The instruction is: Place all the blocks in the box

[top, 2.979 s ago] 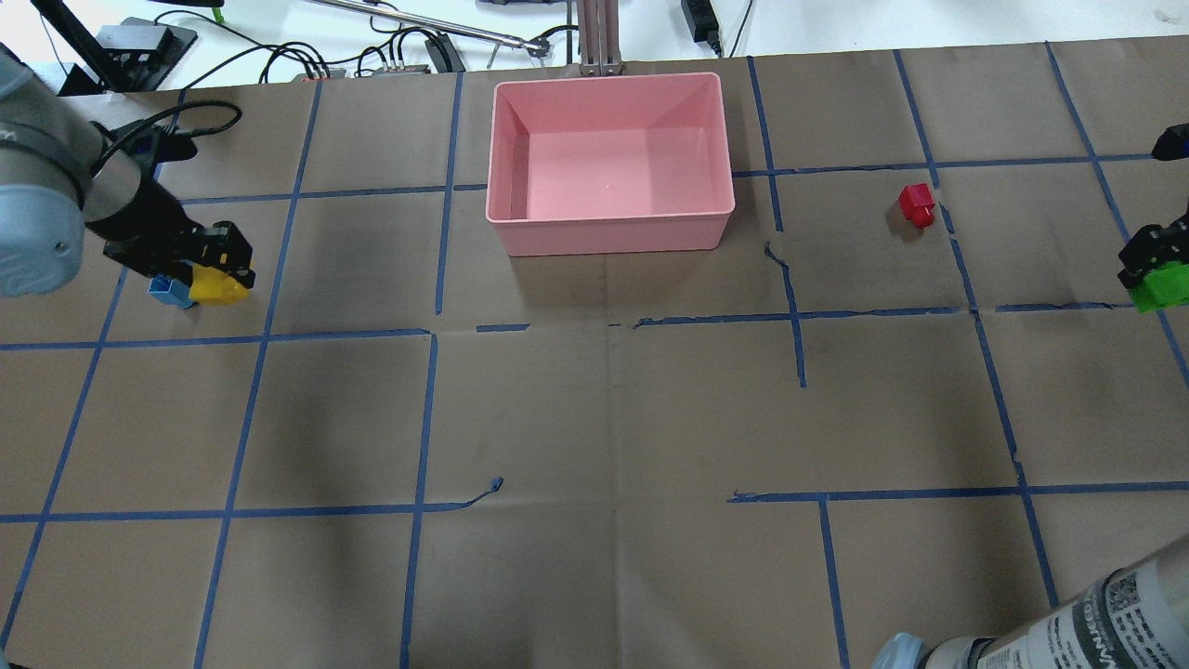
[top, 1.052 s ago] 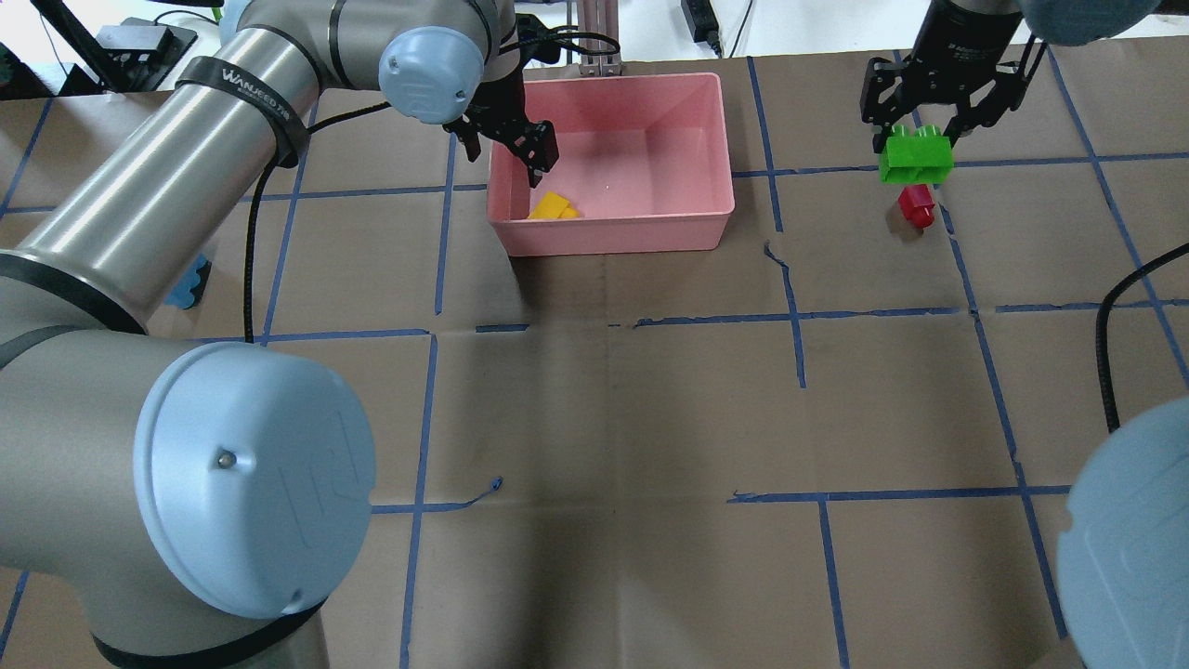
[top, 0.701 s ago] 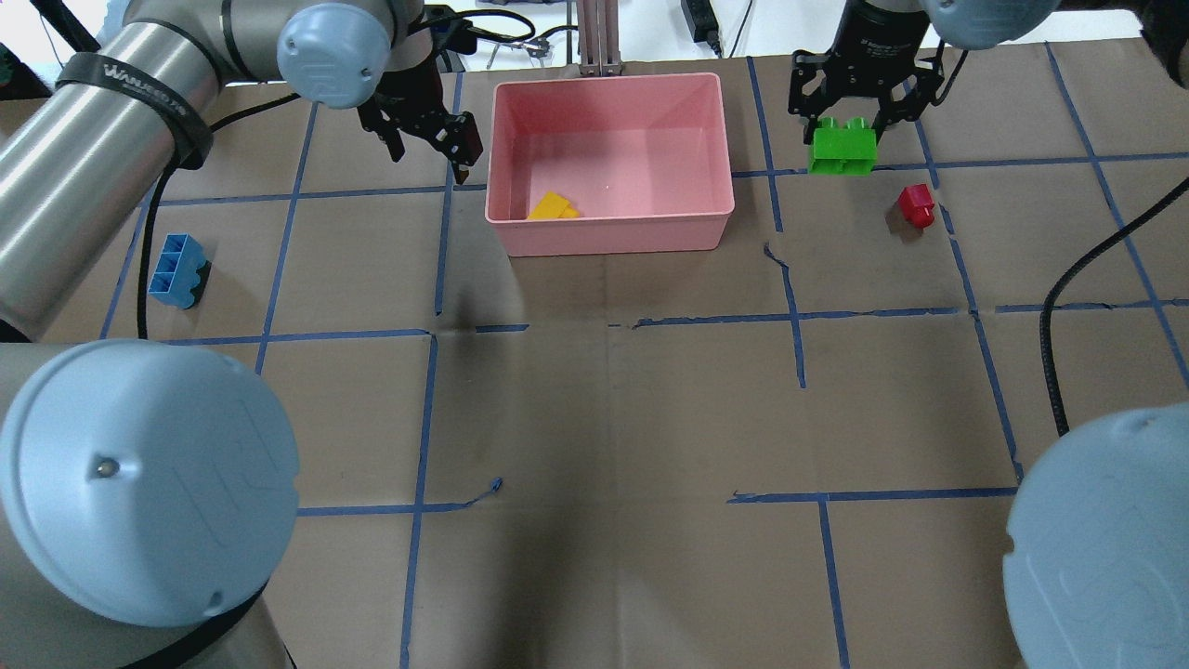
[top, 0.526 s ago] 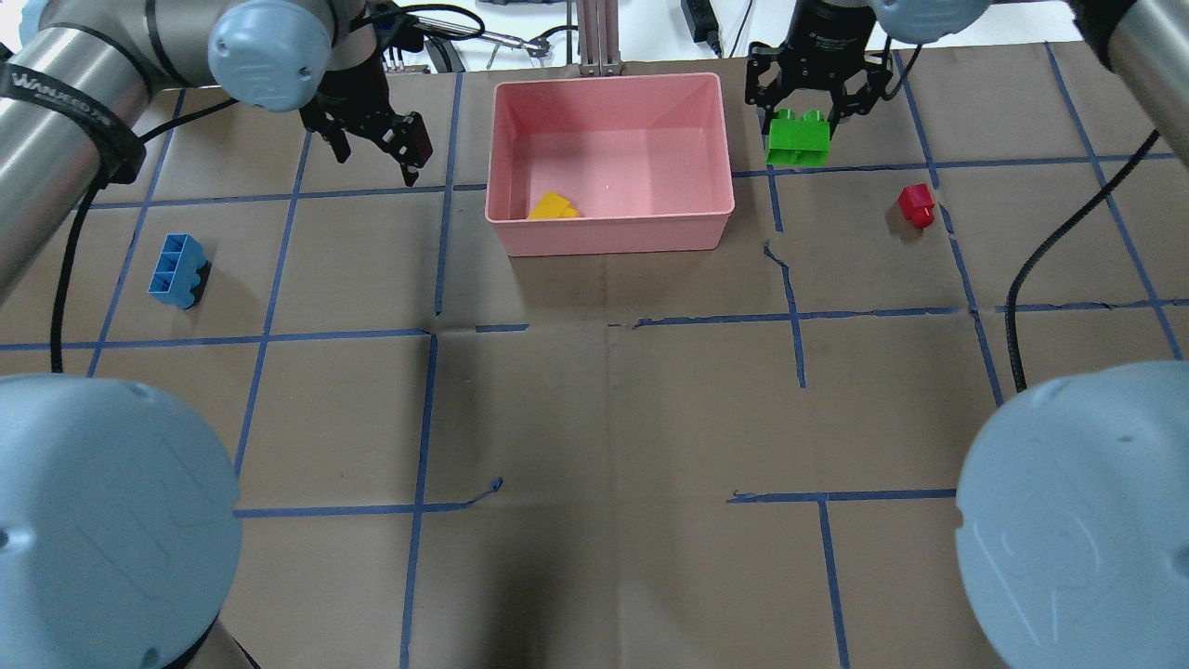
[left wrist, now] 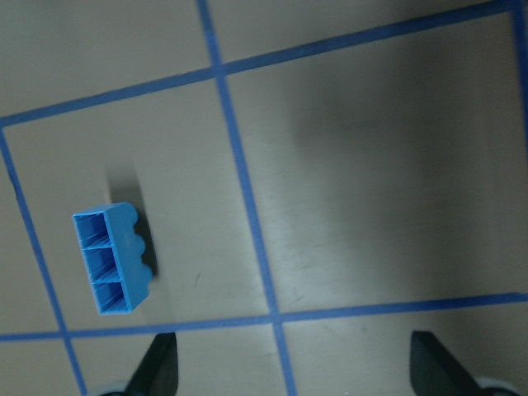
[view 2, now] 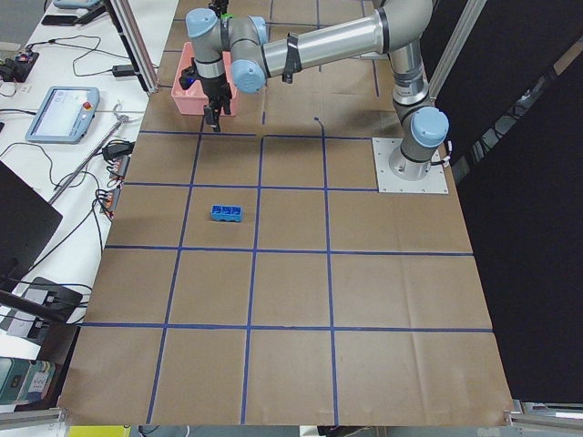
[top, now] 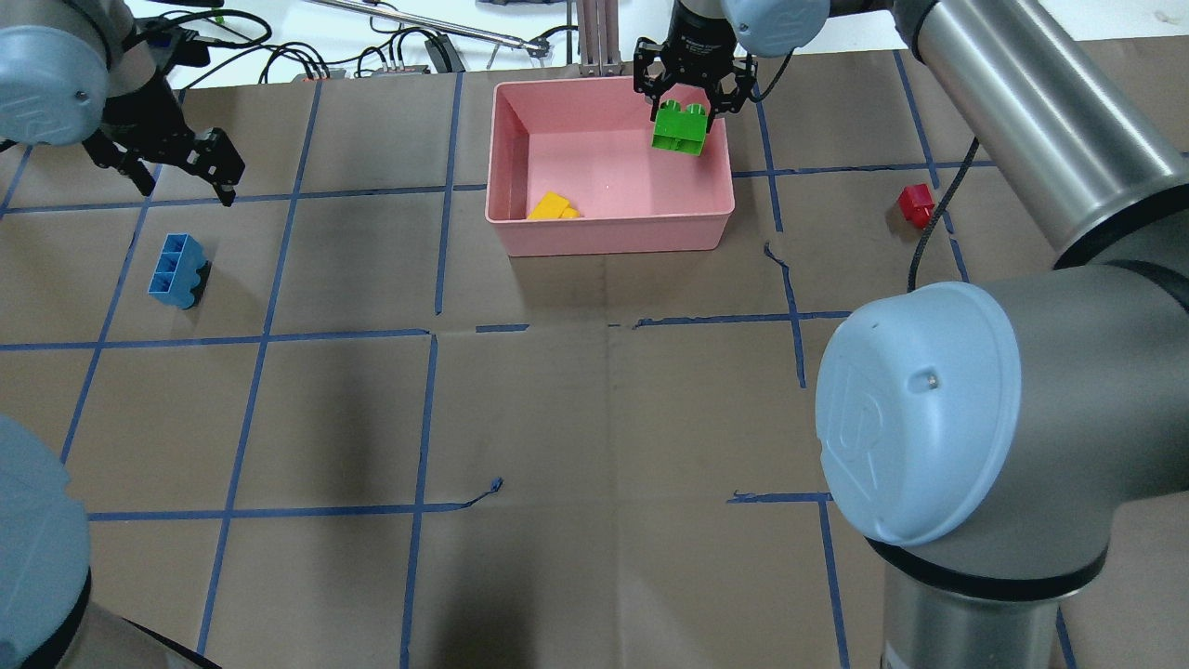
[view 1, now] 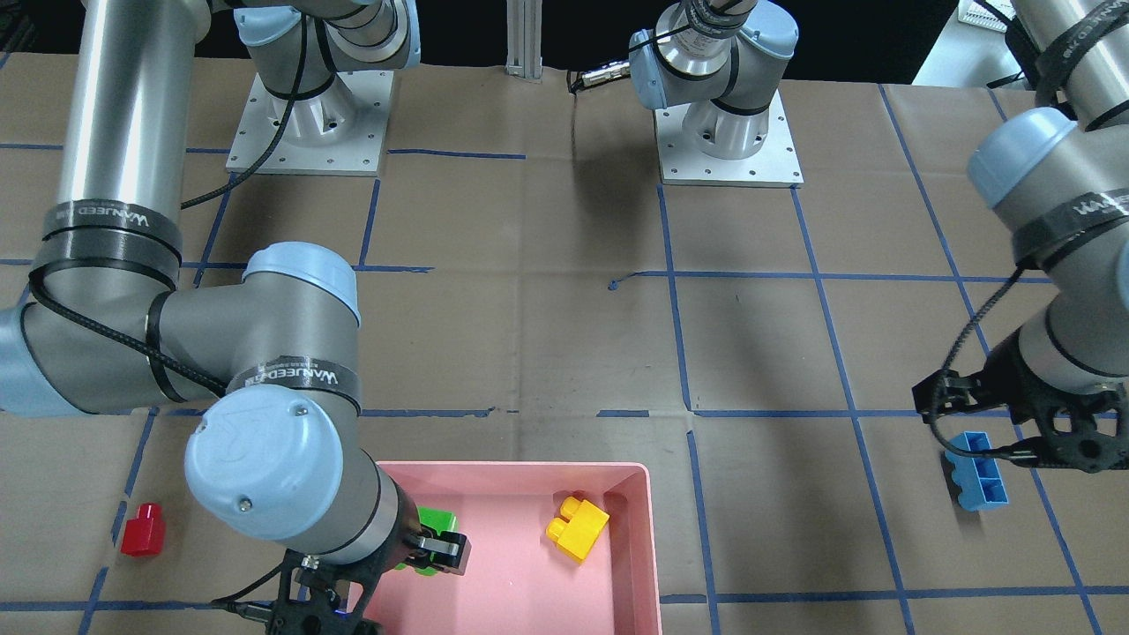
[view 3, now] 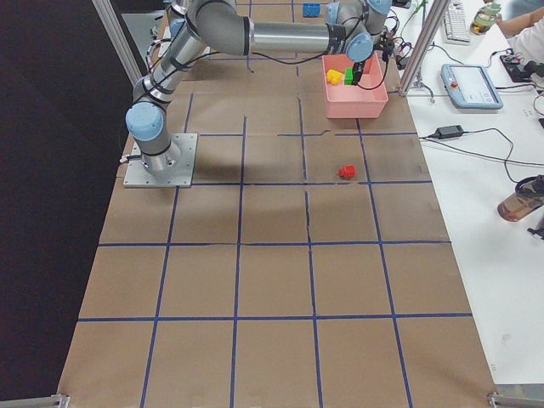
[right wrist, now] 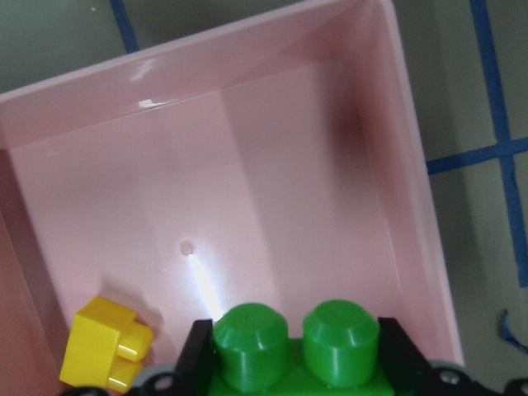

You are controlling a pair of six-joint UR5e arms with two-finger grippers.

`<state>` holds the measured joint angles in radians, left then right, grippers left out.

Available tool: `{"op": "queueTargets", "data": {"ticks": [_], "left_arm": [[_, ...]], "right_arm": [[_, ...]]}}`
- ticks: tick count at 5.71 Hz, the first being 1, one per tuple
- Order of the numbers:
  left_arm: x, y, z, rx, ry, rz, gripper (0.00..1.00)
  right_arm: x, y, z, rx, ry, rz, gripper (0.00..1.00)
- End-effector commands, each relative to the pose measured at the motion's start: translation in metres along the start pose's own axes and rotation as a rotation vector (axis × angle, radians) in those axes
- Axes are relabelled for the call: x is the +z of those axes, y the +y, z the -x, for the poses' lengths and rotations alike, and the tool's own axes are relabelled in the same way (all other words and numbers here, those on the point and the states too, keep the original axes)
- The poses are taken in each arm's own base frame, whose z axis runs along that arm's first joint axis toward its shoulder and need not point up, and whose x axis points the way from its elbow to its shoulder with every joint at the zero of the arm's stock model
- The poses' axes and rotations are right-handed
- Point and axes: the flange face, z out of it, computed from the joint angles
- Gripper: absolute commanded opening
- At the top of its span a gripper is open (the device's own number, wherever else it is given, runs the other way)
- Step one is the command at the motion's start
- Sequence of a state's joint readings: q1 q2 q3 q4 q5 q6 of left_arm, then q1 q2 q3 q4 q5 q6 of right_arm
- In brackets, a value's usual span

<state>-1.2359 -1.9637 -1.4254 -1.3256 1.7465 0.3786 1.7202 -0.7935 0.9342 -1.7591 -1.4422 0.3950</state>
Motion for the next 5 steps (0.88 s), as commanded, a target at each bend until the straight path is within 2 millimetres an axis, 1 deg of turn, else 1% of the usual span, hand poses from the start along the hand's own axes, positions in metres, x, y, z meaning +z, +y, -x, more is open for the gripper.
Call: {"op": "queueTargets", "data": {"ticks": [1,2,3,4,5], "left_arm": [[0.040,-0.006,0.071,0.009,0.012,-0.039,0.97],[0.072,-0.018,0.086,0.066,0.040,-0.088,0.97],[0.115,-0.027,0.089,0.067,0.064,-0.050,0.97],[0.149,-0.035,0.093,0.059,0.073,-0.041,0.97],[0.162,-0.038,0.096,0.064,0.076,-0.024,0.97]], "right_arm": [[0.031,-0.008,0.006,-0.012,-0.036,-0.009,0.99],[0.030,-0.008,0.005,-0.012,-0.039,-0.018,1.00],[0.004,-0.007,-0.001,-0.008,-0.034,-0.036,1.00],[-0.020,-0.006,-0.015,-0.016,-0.021,-0.035,1.00],[-0.033,-0.020,-0.058,-0.075,0.069,-0.030,1.00]]}}
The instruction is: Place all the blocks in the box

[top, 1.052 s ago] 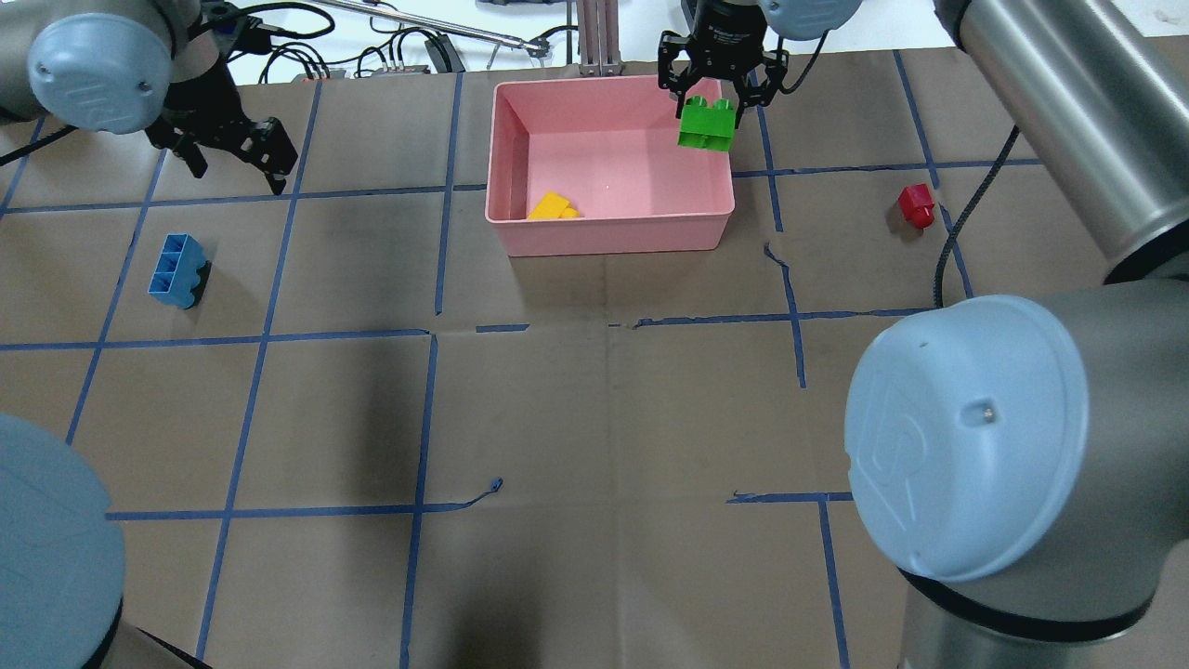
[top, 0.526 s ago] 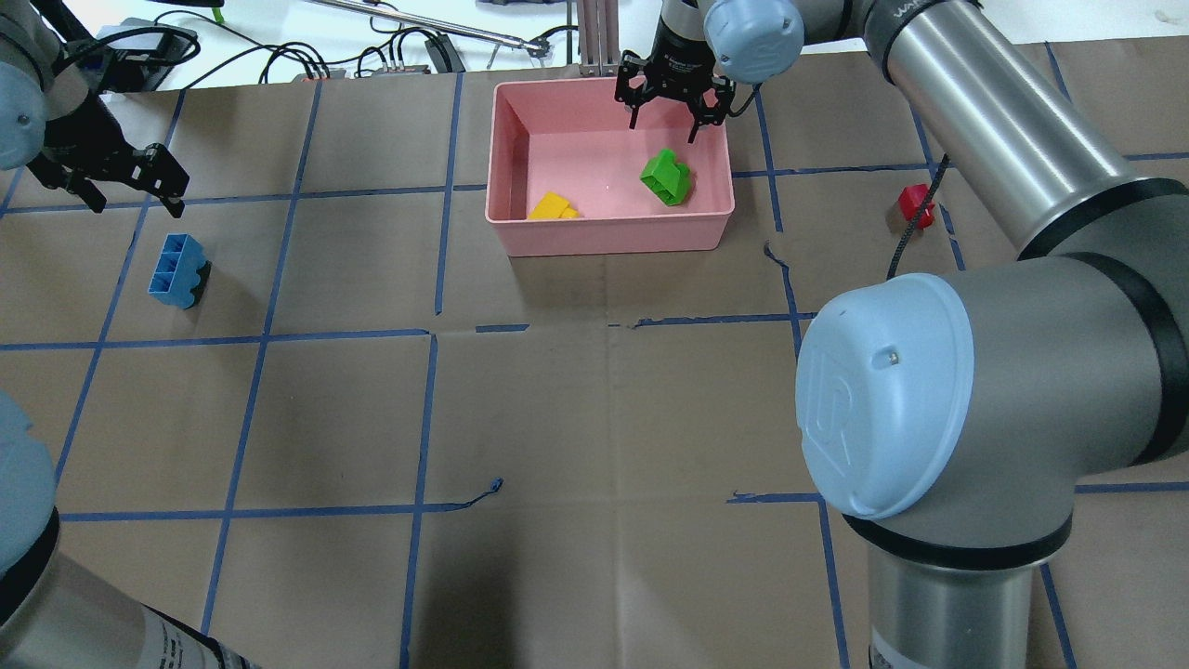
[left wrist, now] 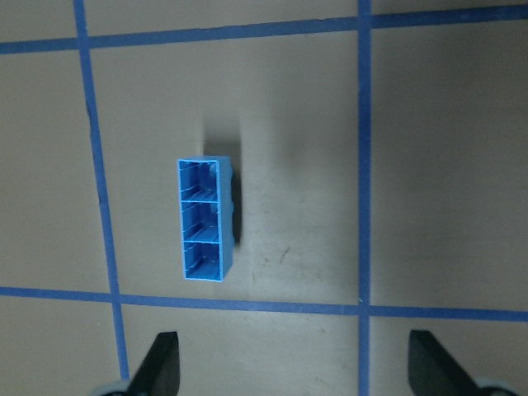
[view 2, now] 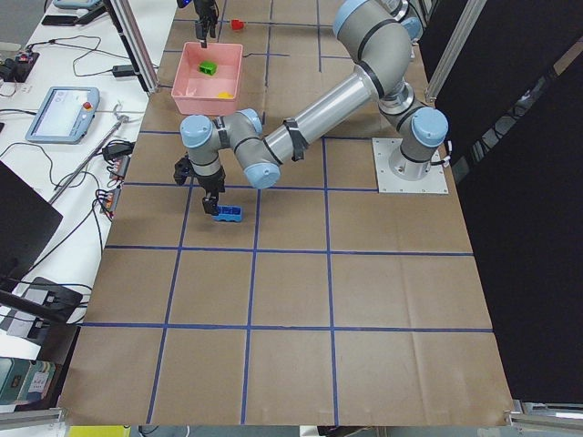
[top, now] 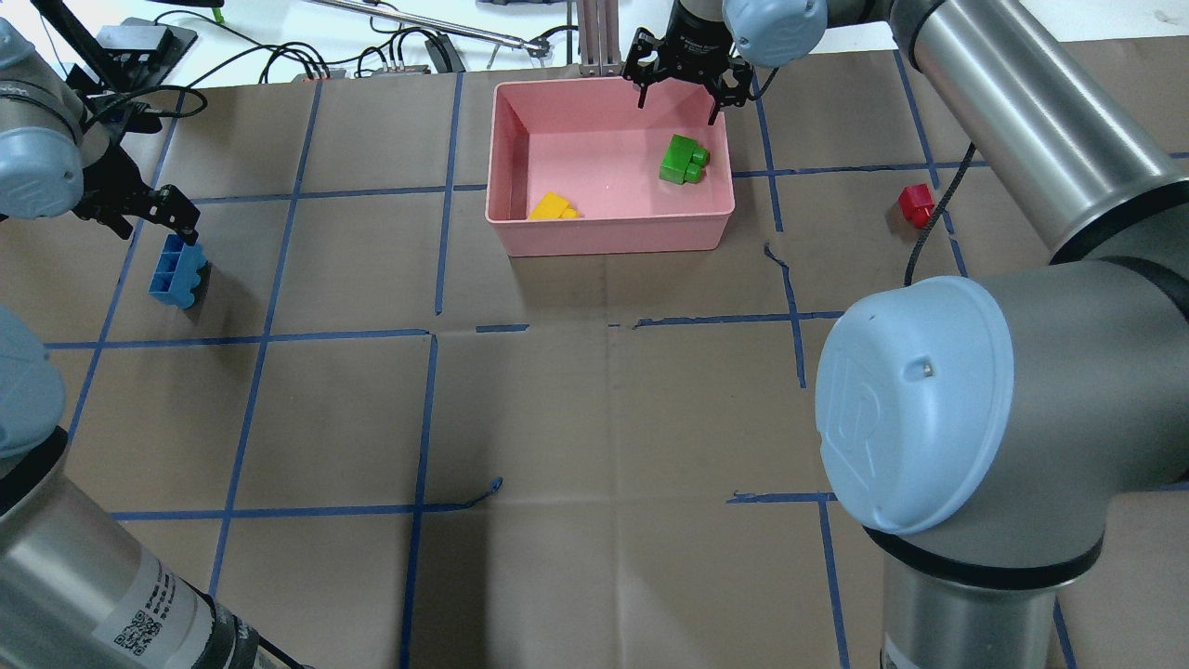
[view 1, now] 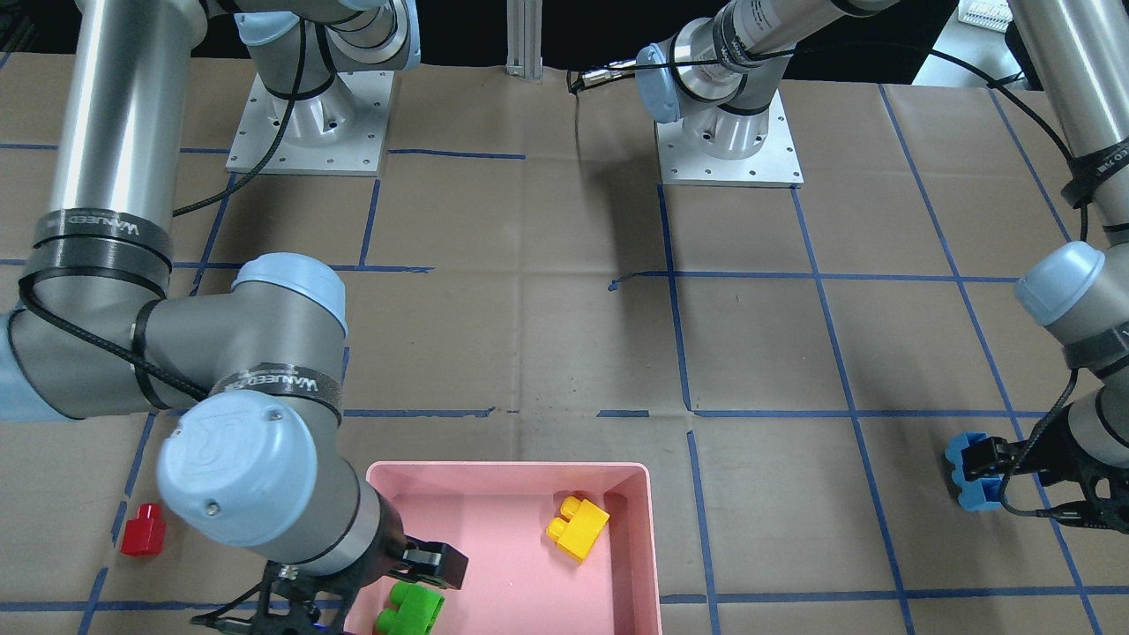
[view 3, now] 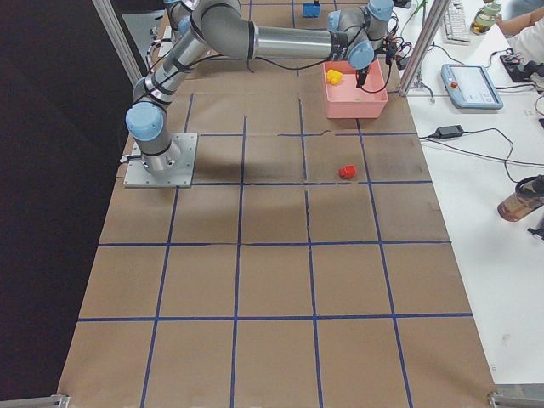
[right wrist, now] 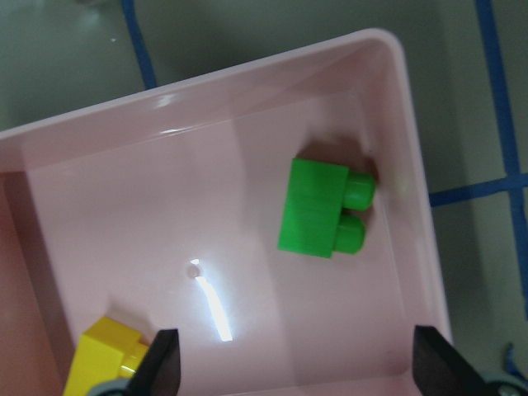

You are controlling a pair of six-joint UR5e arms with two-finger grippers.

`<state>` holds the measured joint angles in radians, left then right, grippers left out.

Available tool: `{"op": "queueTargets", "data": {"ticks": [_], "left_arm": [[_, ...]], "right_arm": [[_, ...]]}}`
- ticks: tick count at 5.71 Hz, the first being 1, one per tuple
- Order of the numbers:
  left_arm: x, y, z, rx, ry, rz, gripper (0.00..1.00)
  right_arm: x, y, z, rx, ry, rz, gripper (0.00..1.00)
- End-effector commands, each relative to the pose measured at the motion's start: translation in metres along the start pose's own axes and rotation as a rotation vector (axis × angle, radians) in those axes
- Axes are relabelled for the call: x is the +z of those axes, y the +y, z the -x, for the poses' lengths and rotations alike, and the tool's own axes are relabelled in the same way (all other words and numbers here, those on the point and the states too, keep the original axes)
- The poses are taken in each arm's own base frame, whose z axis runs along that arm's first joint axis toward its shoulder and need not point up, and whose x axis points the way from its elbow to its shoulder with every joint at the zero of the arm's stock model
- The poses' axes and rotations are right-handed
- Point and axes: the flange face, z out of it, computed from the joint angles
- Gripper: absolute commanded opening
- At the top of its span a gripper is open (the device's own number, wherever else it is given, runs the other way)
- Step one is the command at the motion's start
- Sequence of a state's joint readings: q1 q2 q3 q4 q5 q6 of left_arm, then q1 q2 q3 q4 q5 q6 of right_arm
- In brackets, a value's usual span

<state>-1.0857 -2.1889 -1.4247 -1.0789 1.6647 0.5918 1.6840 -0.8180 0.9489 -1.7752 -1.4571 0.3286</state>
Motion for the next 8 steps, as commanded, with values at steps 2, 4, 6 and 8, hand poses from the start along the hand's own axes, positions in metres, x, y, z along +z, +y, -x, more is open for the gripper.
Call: {"op": "queueTargets", "data": {"ticks": [2,4,6,8], "left_arm": [[0.055,0.013,0.031,-0.026,0.045,0.066,0.18],[0.045,0.012,0.024,-0.008,0.051,0.055,0.00],[-0.029,0.010,0.019,-0.007,0.113,0.006,0.00],[-0.139,-0.005,-0.129,0.023,0.155,0.004,0.00]], "right_arm": [[-0.027,-0.041,-0.133,-0.151,0.109,0.049,1.00],[-0.009,-0.055,-0.220,-0.271,0.188,0.102,1.00],[0.051,-0.049,-0.269,-0.280,0.213,0.158,1.00],[0.100,-0.032,-0.297,-0.320,0.211,0.169,0.99]]}}
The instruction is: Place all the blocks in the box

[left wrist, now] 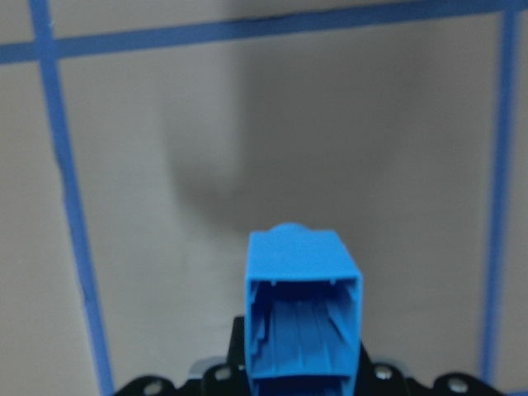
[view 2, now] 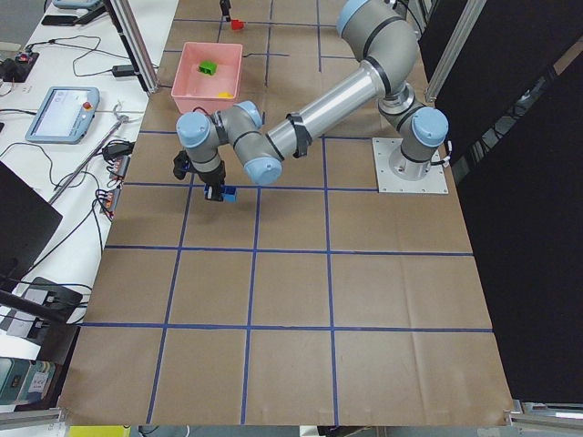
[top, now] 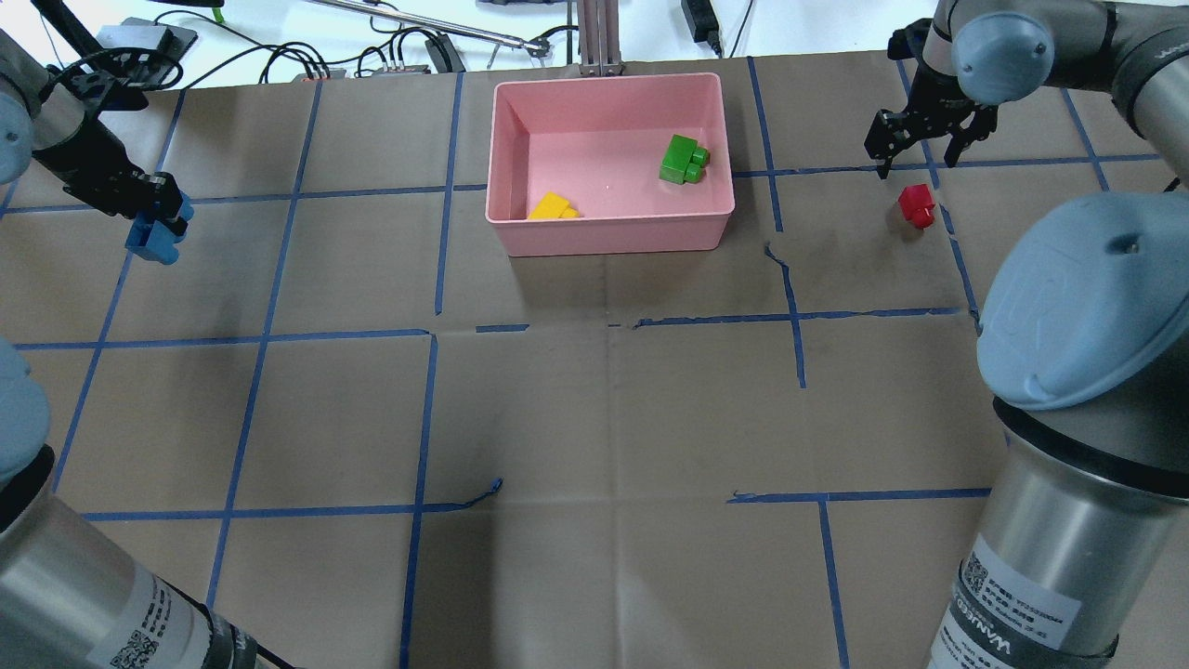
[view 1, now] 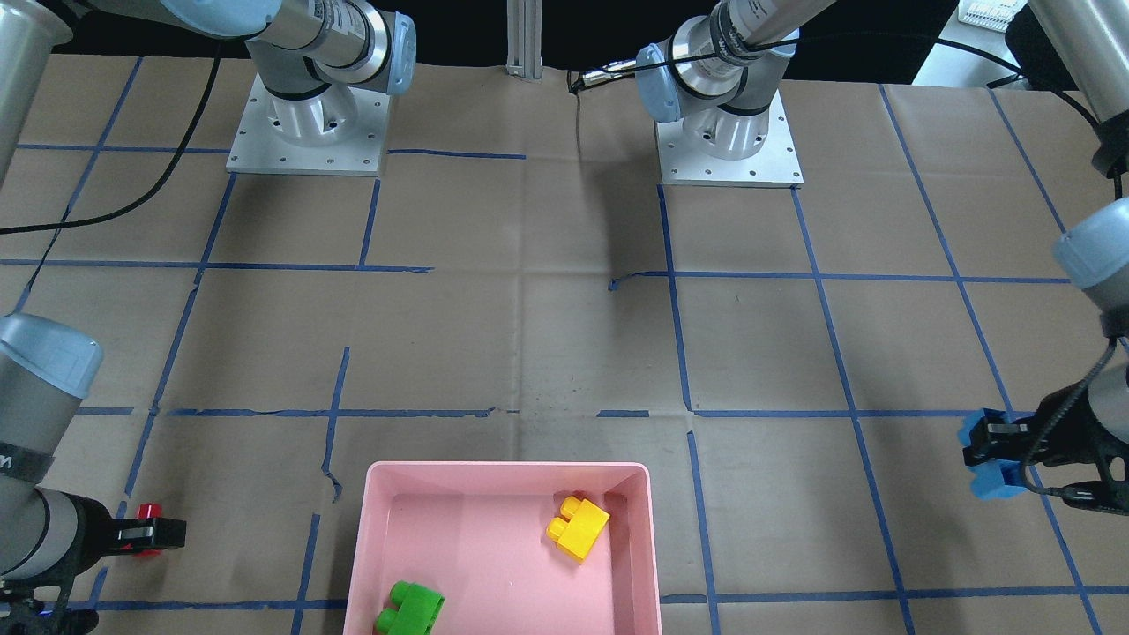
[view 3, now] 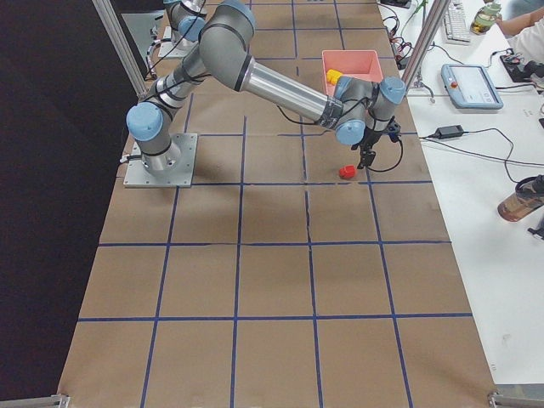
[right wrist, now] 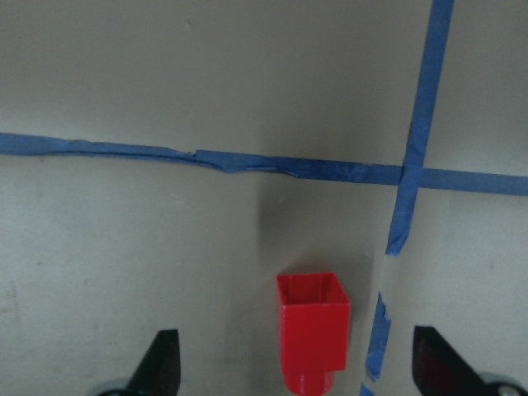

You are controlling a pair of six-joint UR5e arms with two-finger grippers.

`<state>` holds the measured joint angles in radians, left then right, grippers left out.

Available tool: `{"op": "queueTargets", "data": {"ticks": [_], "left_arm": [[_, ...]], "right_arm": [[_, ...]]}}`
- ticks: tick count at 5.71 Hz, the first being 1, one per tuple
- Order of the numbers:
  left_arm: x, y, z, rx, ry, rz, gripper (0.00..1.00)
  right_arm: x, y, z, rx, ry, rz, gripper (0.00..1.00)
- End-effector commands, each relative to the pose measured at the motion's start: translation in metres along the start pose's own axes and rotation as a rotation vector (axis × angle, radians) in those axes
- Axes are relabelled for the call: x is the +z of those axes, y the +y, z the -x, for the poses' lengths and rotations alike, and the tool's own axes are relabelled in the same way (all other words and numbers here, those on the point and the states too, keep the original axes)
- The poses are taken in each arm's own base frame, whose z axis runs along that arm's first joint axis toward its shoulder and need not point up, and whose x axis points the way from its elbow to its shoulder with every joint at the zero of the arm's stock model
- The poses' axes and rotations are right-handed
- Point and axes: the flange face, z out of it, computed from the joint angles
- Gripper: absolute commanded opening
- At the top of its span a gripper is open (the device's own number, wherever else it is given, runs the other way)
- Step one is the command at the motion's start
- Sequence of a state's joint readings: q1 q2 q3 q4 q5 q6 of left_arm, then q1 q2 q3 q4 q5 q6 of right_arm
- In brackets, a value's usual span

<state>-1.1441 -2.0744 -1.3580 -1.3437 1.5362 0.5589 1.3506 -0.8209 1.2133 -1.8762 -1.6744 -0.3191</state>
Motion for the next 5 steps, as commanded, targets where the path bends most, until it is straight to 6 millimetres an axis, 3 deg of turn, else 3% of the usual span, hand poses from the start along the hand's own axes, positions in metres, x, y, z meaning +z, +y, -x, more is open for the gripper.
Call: {"op": "queueTargets", "data": {"ticks": [1,2,3,4,5], "left_arm": [[-0.048,-0.025,-0.137,-0.203,0.048,-0.022,0.00],[-0.055,-0.039,-0.204,-0.353,0.152,-0.053,0.00],[-0.051,-0.065,-0.282,-0.441,0.265,-0.120,0.00],[-0.028,-0.089,-0.332,-0.520,0.332,-0.161,0.00],[-0.003,-0.097,-0.364,-0.507,0.347,-0.176,0.00]], "right_arm": [[0.029,0.011,-0.006,-0.008,-0.005,0.021,0.94],[0.031,0.013,-0.005,-0.011,-0.010,0.034,0.80],[0.031,0.013,-0.005,-0.009,-0.010,0.036,0.59],[0.030,0.012,-0.005,-0.009,-0.010,0.034,0.42],[0.028,0.012,-0.006,-0.012,-0.009,0.032,0.30]]}}
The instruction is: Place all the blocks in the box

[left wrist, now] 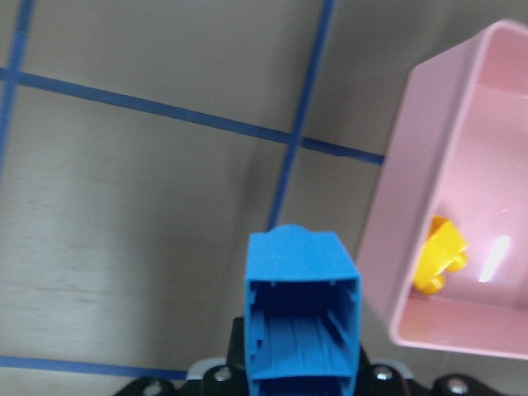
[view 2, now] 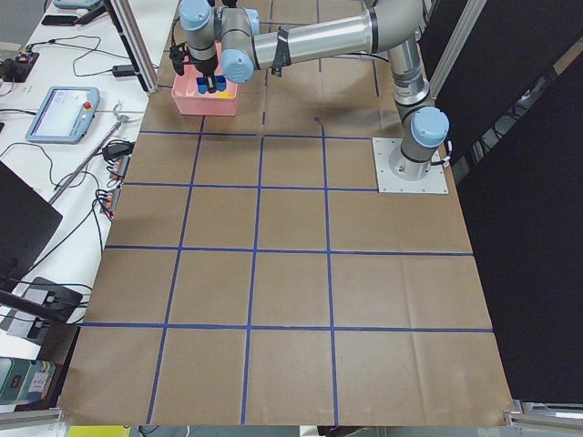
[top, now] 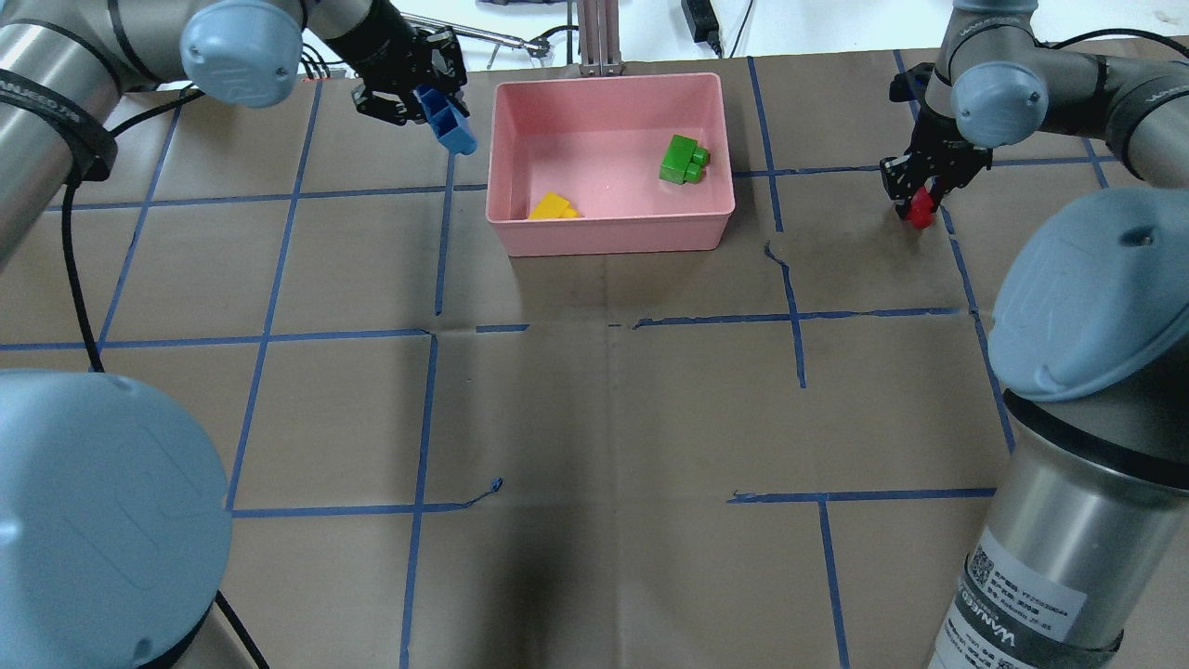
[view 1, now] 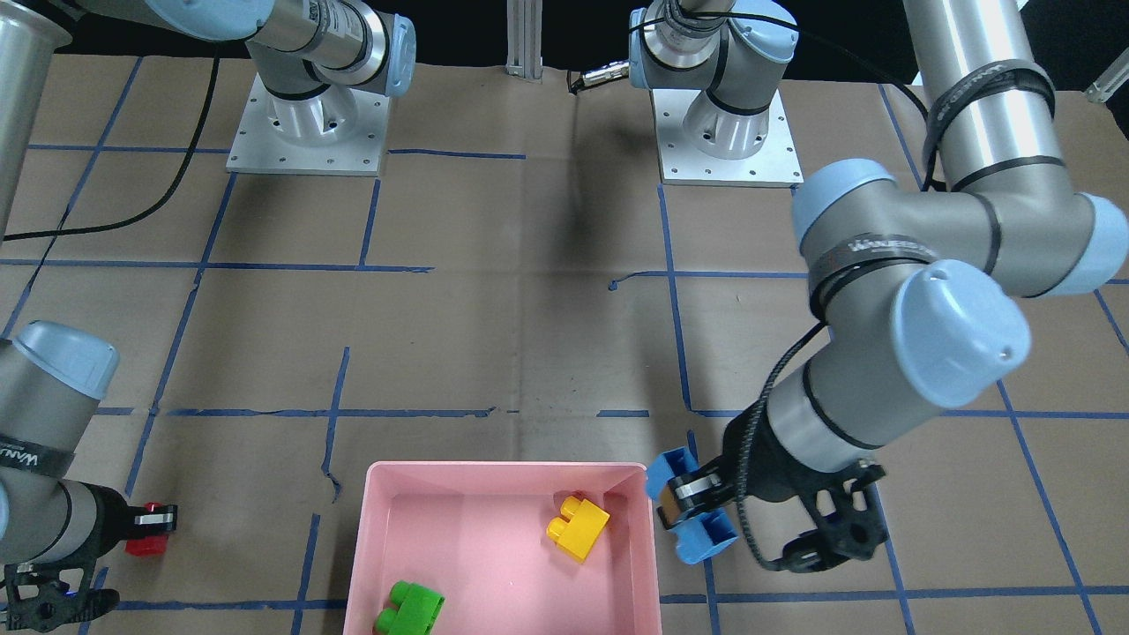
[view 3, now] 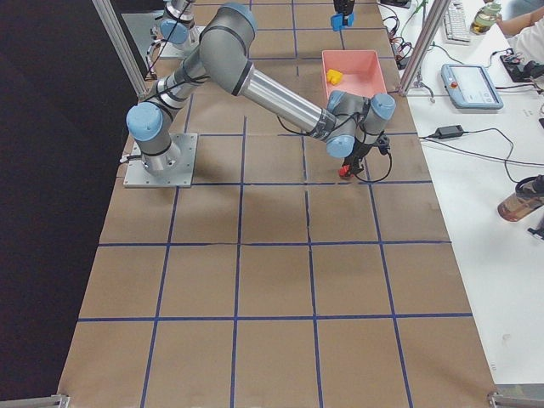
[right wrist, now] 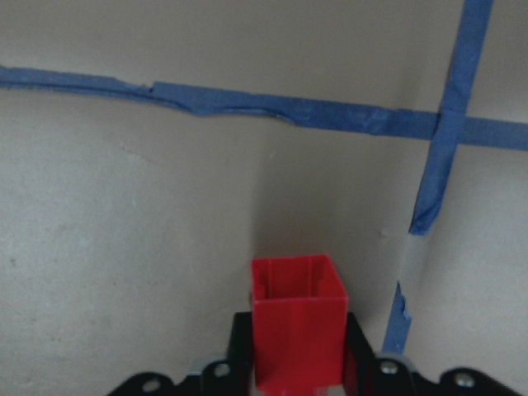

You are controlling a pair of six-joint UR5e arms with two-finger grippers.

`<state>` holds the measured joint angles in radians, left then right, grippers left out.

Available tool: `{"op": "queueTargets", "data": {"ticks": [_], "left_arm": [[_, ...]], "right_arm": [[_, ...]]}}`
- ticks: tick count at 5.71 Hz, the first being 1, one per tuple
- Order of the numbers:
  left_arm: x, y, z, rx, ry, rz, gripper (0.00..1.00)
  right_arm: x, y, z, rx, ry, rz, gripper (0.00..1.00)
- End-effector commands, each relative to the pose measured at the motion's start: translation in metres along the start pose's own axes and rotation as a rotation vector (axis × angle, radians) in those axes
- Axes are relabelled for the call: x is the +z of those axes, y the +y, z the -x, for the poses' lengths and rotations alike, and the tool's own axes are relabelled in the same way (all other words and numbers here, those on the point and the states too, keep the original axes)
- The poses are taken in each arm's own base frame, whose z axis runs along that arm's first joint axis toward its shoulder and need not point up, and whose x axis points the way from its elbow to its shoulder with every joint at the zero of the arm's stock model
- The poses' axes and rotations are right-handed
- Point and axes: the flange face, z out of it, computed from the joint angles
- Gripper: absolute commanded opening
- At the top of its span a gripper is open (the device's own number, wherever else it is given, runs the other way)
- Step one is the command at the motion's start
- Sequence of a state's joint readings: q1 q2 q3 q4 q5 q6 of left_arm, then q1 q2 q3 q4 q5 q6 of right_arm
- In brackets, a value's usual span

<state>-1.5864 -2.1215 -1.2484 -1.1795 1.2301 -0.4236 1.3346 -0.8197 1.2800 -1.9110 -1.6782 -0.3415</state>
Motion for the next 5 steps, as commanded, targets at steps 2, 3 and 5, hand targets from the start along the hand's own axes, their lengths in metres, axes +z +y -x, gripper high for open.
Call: {"op": "queueTargets", "data": {"ticks": [2,3,5], "left_arm": [[0.076,0.018,-0.050,-0.038,0.074,-0.066,0.45],[0.070,0.022,-0.052,-0.039,0.073,-0.064,0.98],[0.035,0.030,-0.037,-0.042,-0.043,-0.064,0.99]], "right_arm": [[-0.047,-0.001,-0.006,0.006,0.020,-0.059,0.28],[-0.094,0.001,-0.006,0.014,0.011,-0.071,0.28],[-0.175,0.003,0.012,0.065,-0.054,-0.040,0.28]]}}
